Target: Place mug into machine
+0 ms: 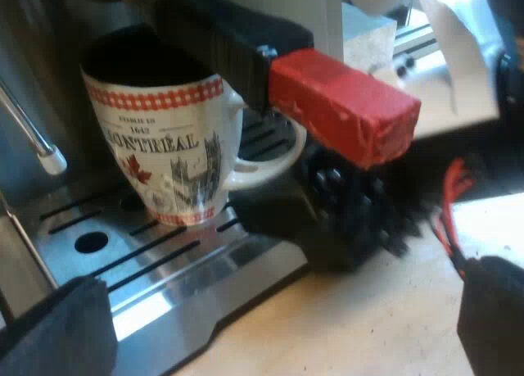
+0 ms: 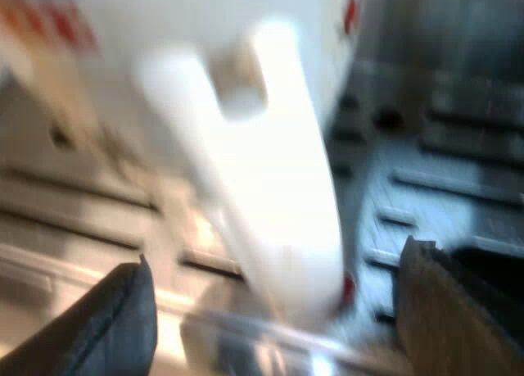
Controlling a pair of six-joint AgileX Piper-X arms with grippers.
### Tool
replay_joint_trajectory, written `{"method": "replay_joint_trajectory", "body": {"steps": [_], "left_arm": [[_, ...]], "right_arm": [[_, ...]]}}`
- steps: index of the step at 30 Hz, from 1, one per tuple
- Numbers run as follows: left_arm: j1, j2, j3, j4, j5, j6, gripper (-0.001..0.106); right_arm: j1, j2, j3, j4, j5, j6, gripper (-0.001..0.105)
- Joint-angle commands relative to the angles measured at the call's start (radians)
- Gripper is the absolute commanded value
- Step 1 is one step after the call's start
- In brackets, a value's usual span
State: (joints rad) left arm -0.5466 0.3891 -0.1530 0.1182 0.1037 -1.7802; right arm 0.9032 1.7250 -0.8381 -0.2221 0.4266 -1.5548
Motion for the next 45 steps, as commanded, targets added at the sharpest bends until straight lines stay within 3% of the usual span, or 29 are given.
{"method": "replay_joint_trajectory", "body": {"steps": [1, 3, 5, 10, 13, 19, 24, 25, 26, 28, 35, 37, 41, 45], "left_arm": [[-0.005, -0.002, -0.03, -0.008, 0.002, -0.018, 0.086], [-0.005, -0.002, -0.047, 0.011, 0.002, -0.013, 0.086], [-0.005, -0.002, -0.104, 0.116, 0.002, 0.035, 0.086], [-0.005, -0.002, -0.18, 0.261, 0.0, 0.036, 0.086], [-0.005, -0.002, -0.217, 0.31, 0.0, 0.036, 0.086], [-0.005, -0.036, -0.274, 0.366, 0.0, 0.036, 0.086], [-0.005, -0.129, -0.297, 0.39, 0.0, 0.036, 0.086], [-0.005, -0.145, -0.299, 0.39, 0.0, 0.036, 0.086], [-0.005, -0.149, -0.3, 0.388, 0.0, 0.036, 0.086], [-0.005, -0.194, -0.299, 0.377, 0.0, 0.036, 0.086], [-0.005, -0.21, -0.299, 0.375, 0.0, 0.036, 0.086], [-0.005, -0.21, -0.299, 0.33, -0.003, 0.036, 0.086], [-0.005, -0.21, -0.299, 0.306, -0.003, 0.036, 0.086], [-0.005, -0.21, -0.299, 0.305, -0.003, 0.036, 0.086]], "right_arm": [[0.041, -0.075, 0.023, 0.09, 0.019, -0.008, 0.06], [0.063, -0.103, 0.047, 0.089, 0.041, -0.008, 0.06], [0.109, -0.167, 0.109, 0.097, 0.078, -0.006, 0.06], [0.174, -0.282, 0.177, 0.162, 0.113, 0.018, 0.06], [0.213, -0.358, 0.19, 0.222, 0.165, 0.018, 0.06], [0.273, -0.516, 0.19, 0.271, 0.171, 0.018, 0.06], [0.287, -0.604, 0.19, 0.271, 0.198, 0.009, 0.037], [0.287, -0.638, 0.19, 0.262, 0.209, 0.0, 0.023], [0.287, -0.642, 0.19, 0.261, 0.208, -0.005, 0.019], [0.287, -0.681, 0.19, 0.203, 0.205, -0.032, 0.0], [0.287, -0.618, 0.19, 0.005, 0.196, -0.085, 0.0], [0.287, -0.574, 0.186, -0.053, 0.201, -0.106, 0.0], [0.285, -0.491, 0.144, -0.123, 0.289, -0.136, 0.0], [0.251, -0.417, 0.087, -0.123, 0.287, -0.147, 0.0]]}}
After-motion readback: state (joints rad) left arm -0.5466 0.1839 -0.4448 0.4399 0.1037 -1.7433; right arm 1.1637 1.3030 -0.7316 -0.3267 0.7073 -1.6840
